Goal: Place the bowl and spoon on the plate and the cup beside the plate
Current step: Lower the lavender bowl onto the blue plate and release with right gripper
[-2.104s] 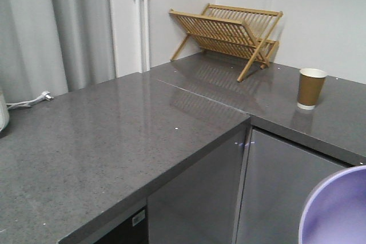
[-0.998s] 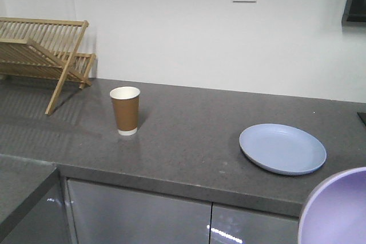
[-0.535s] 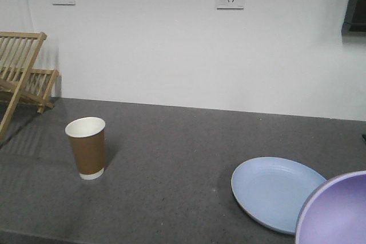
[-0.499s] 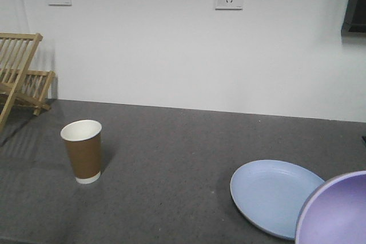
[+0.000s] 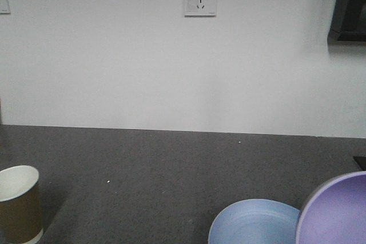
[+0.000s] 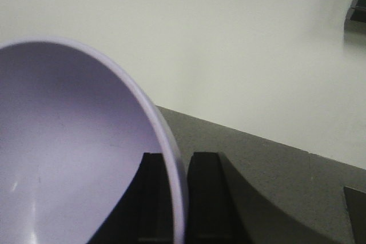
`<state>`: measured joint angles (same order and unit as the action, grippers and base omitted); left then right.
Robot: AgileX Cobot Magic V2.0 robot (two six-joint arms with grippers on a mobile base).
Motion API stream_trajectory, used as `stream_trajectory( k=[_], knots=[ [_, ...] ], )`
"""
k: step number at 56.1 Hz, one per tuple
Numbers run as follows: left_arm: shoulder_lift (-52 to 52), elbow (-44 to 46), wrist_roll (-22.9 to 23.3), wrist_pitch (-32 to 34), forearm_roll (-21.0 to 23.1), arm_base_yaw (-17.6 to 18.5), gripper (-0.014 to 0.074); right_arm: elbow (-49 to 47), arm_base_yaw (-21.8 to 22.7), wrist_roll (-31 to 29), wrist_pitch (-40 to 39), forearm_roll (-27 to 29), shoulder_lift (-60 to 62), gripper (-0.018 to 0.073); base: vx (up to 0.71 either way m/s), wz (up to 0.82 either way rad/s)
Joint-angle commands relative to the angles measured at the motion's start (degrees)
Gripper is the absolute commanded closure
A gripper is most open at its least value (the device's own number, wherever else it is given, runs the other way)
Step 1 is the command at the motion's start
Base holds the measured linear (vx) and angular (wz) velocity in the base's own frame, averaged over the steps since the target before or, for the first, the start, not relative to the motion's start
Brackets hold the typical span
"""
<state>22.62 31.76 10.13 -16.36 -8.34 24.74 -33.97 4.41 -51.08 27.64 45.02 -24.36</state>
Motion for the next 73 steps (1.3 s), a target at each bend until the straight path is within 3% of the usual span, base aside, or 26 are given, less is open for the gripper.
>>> stream_trajectory(
  k=[1,57,73],
  knots=[
    [0.5,1.5,0.4,4.9,-0.1,0.3,0.0594,-1.6,-0.1,-0.3,-3.6,1.6,-0.4,0.0568,0.24,-0.25],
    [0.5,1.5,0.4,5.3,-0.1,0.3,0.0594,-1.6,-0.1,-0.3,-3.5,2.1,-0.4,0.0568,0.06,-0.06],
    [0.5,1.5,0.5,5.3,-0.1,0.3,0.0594,-1.6,-0.1,-0.3,-5.8,9.7,-1.7,0.0568,0.00,0.00]
  ],
)
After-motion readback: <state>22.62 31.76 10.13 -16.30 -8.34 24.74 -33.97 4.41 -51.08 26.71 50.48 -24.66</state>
